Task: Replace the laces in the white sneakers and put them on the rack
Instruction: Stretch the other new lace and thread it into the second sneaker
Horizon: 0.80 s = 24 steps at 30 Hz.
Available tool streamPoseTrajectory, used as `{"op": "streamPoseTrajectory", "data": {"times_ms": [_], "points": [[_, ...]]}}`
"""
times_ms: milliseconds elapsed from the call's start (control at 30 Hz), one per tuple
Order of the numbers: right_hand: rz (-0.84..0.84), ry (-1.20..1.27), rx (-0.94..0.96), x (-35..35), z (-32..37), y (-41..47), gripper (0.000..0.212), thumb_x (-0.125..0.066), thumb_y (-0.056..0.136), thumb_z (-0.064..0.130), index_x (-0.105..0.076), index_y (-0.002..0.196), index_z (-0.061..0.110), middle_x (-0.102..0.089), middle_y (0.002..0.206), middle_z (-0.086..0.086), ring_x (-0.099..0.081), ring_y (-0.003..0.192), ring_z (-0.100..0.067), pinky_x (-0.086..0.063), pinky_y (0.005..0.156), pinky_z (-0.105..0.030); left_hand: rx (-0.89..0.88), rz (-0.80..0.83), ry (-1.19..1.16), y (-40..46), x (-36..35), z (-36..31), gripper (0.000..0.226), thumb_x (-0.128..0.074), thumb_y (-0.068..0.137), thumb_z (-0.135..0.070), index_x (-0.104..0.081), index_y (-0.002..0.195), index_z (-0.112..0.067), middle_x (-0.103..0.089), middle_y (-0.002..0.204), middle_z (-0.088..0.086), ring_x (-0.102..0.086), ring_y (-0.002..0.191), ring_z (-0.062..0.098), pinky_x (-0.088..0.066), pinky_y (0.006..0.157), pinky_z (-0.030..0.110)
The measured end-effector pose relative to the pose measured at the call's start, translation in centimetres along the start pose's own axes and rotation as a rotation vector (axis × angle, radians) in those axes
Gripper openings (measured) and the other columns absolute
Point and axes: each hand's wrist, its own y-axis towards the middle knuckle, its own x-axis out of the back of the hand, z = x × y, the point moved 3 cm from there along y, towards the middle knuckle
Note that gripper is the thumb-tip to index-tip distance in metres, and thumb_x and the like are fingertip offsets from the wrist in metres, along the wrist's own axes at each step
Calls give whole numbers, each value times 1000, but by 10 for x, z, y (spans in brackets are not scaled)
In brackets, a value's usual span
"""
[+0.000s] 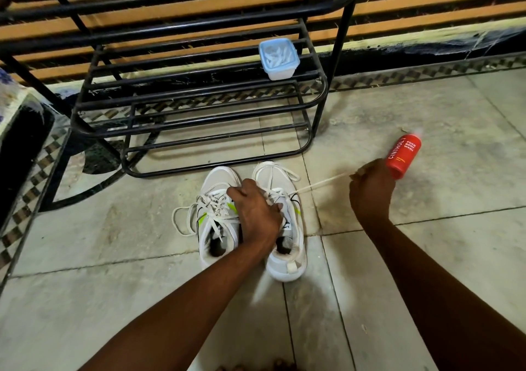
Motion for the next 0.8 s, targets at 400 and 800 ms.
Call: {"op": "streamPoseTrajectory", "data": {"times_ms": [400,800], "points": [[200,409,98,-12,40,14,24,-40,83,-5,-47,86,17,-50,68,-3,-45,55,-18,-35,52,-28,-32,48,70,3,-8,10,41,-84,79,-11,-55,108,-6,-44,122,12,-53,103,28,-44,91,28],[139,-14,503,-17,60,-7,15,-64,85,2,-70,78,14,-56,83,2,-53,90,-23,-41,72,-39,-69,44,82,1,-6,8,39,-80,77,-2,-59,109,-11,-42,127,7,-53,103,22,-47,90,20]]}}
